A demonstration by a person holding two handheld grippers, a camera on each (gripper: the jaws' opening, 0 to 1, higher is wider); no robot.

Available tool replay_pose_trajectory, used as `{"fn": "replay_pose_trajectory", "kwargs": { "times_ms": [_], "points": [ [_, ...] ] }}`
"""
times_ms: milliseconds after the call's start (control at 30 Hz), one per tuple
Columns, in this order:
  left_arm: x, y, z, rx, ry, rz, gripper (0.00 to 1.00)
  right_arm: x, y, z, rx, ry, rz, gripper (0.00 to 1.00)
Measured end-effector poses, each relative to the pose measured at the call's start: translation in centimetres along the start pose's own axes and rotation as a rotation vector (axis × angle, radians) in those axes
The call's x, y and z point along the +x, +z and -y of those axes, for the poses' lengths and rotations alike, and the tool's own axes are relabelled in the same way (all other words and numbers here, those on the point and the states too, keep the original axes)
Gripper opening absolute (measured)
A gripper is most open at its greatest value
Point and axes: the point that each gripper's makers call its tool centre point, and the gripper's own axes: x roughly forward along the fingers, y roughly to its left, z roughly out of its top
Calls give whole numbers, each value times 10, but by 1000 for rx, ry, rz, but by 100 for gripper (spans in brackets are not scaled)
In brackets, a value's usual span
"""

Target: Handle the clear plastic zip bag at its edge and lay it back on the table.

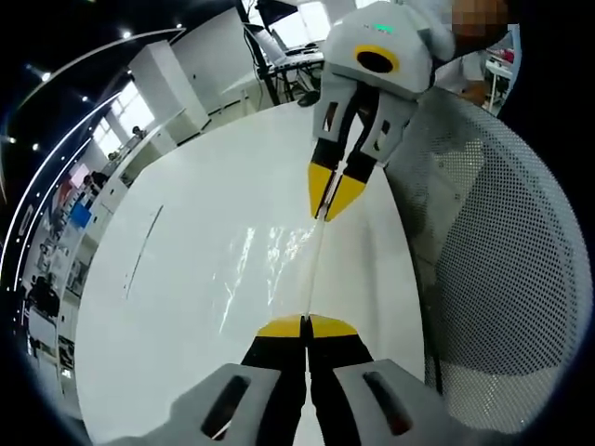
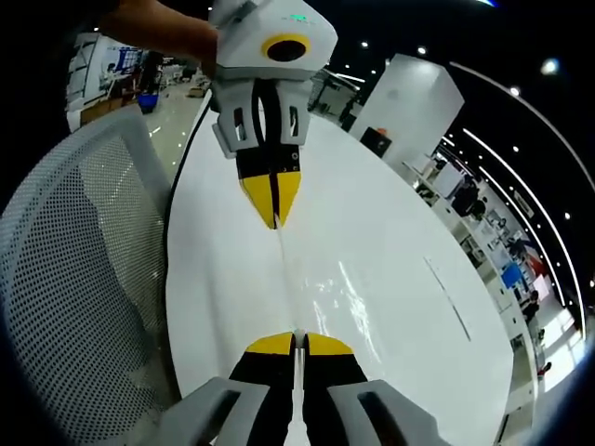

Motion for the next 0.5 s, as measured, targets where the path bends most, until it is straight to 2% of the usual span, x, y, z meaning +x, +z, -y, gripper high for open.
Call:
{"fn": "replay_pose_trajectory", "kwargs": {
  "times_ms": [500],
  "points": [
    [-4, -11, -3, -16, 14, -12, 0, -3, -10, 1, 11, -1, -19, 0]
  ]
}}
